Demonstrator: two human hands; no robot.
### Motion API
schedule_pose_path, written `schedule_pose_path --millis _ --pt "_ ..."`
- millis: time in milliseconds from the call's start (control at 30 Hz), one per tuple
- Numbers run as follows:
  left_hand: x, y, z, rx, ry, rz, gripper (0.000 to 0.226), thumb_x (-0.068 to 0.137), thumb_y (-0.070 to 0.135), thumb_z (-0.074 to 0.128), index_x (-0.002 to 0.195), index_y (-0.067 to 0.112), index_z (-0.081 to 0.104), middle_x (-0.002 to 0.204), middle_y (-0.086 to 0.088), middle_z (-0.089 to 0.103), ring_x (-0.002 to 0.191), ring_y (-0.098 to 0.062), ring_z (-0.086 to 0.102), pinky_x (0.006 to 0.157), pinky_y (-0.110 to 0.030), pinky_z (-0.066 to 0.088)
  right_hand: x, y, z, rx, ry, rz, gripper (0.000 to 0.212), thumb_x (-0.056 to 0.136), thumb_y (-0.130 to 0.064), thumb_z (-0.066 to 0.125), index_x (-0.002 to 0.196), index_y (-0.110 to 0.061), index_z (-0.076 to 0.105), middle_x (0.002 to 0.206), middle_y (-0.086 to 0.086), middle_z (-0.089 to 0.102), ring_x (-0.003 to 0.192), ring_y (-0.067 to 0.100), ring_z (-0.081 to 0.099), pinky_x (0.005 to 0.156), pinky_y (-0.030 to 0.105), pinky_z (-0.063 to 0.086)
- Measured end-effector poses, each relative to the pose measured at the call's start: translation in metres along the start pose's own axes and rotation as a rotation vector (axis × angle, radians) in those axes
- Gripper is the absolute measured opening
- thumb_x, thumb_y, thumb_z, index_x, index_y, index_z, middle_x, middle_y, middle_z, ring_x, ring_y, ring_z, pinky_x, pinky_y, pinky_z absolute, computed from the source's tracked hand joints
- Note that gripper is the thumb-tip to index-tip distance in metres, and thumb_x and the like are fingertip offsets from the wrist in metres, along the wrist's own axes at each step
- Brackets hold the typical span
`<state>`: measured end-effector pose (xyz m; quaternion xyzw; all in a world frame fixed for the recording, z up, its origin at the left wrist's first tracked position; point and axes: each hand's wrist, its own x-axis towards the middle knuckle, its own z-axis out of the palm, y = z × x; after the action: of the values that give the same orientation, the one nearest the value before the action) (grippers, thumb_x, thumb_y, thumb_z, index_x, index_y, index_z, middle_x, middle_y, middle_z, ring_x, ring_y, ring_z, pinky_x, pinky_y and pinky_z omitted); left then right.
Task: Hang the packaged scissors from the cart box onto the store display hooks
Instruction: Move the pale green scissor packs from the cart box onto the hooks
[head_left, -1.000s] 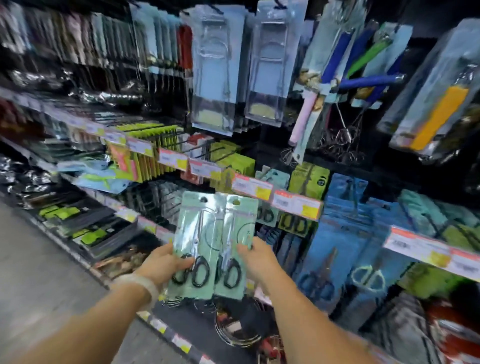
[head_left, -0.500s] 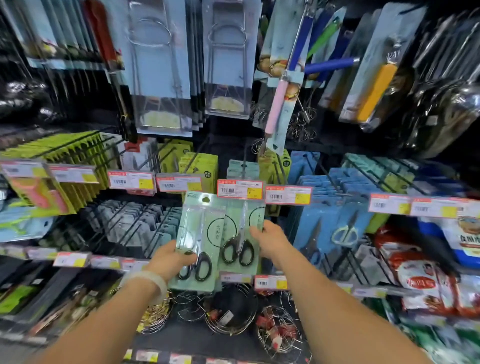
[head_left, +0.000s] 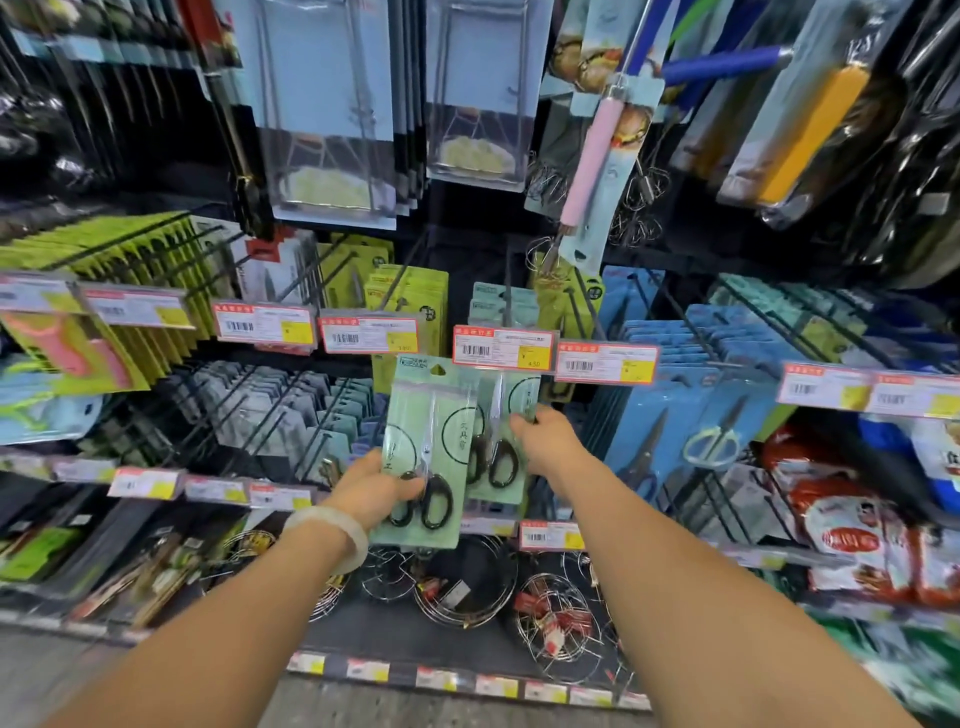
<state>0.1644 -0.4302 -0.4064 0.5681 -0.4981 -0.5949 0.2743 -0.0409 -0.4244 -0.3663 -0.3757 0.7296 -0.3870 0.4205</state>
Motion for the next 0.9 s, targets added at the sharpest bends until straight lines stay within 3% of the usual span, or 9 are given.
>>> schedule_pose_path --millis 100,167,300,367,467,567,733,833,900 --pt "0.019 -0.014 -0.004 0.007 -0.017 -0.006 0.081 0.059 0.035 0.074 0.133 0.021 0.047 0.137 0.002 0.054 0.128 -0.023 0.048 0.109 -0.05 0.036 0.005 0.0 0.001 -0.007 0.108 0.053 0.055 0.093 -0.036 0.052 0.134 -0.002 0.039 0.119 0.012 0.056 0.108 0.029 0.054 0.09 0.032 0.042" --pt "0.027 -0.019 -0.004 0.004 -0.009 0.001 0.081 0.056 0.037 0.075 0.131 0.021 0.049 0.134 0.002 0.056 0.125 -0.023 0.05 0.108 -0.05 0.037 -0.003 0.006 0.0 -0.094 0.12 0.084 0.056 0.092 -0.041 0.052 0.128 0.0 0.043 0.105 0.011 0.056 0.1 0.03 0.054 0.089 0.035 0.044" --pt "0.035 -0.02 0.002 0.034 -0.004 0.001 0.086 0.054 0.039 0.075 0.132 0.016 0.048 0.135 -0.001 0.054 0.126 -0.025 0.05 0.108 -0.049 0.038 -0.029 0.02 0.008 0.04 -0.204 0.103 0.05 0.09 -0.046 0.053 0.12 -0.005 0.057 0.116 0.012 0.064 0.104 0.027 0.063 0.098 0.039 0.049" --pt "0.023 -0.007 0.014 0.061 -0.03 0.0 0.074 0.06 0.034 0.075 0.127 0.013 0.052 0.131 -0.003 0.058 0.121 -0.025 0.053 0.106 -0.048 0.04 -0.034 0.029 0.015 0.014 -0.22 0.048 0.035 0.088 -0.037 0.06 0.113 -0.012 0.059 0.114 0.008 0.065 0.099 0.022 0.064 0.095 0.04 0.052" --pt "0.008 0.006 0.031 0.086 -0.053 0.012 0.042 0.081 0.024 0.07 0.117 0.01 0.053 0.122 0.0 0.06 0.115 -0.022 0.054 0.105 -0.046 0.042 -0.034 0.036 0.015 0.071 -0.104 -0.027 0.006 0.09 -0.017 0.06 0.09 -0.016 0.055 0.089 0.009 0.059 0.076 0.02 0.055 0.089 0.042 0.054" --pt "0.004 0.013 0.042 0.105 -0.03 0.088 0.055 0.083 0.033 0.066 0.128 0.01 0.045 0.134 0.006 0.048 0.125 -0.019 0.045 0.11 -0.043 0.035 -0.036 0.033 0.005 0.114 -0.064 -0.103 0.019 0.092 -0.012 0.056 0.077 -0.019 0.047 0.07 0.001 0.049 0.062 0.014 0.046 0.075 0.038 0.054" --pt "0.005 0.036 0.049 0.079 0.022 0.186 0.026 0.088 0.017 0.064 0.111 0.012 0.052 0.115 -0.002 0.061 0.107 -0.022 0.057 0.095 -0.035 0.045 -0.027 0.018 -0.001 0.135 0.006 -0.166 0.012 0.094 -0.013 0.053 0.084 -0.017 0.048 0.074 -0.001 0.05 0.071 0.019 0.048 0.078 0.04 0.05" --pt "0.005 0.045 0.052 0.101 0.033 0.205 0.027 0.089 0.016 0.062 0.114 0.01 0.052 0.112 -0.007 0.061 0.1 -0.021 0.056 0.086 -0.03 0.042 -0.018 0.015 0.0 0.106 0.05 -0.136 0.009 0.093 -0.015 0.054 0.1 -0.011 0.049 0.096 0.005 0.055 0.083 0.018 0.053 0.092 0.045 0.051" --pt "0.007 0.042 0.053 0.127 0.027 0.194 0.026 0.09 0.016 0.062 0.114 0.011 0.052 0.118 -0.008 0.061 0.1 -0.02 0.055 0.086 -0.03 0.042 -0.017 0.017 0.002 0.063 0.059 -0.117 0.009 0.093 -0.017 0.053 0.1 -0.012 0.05 0.095 0.003 0.054 0.088 0.018 0.053 0.095 0.046 0.05"
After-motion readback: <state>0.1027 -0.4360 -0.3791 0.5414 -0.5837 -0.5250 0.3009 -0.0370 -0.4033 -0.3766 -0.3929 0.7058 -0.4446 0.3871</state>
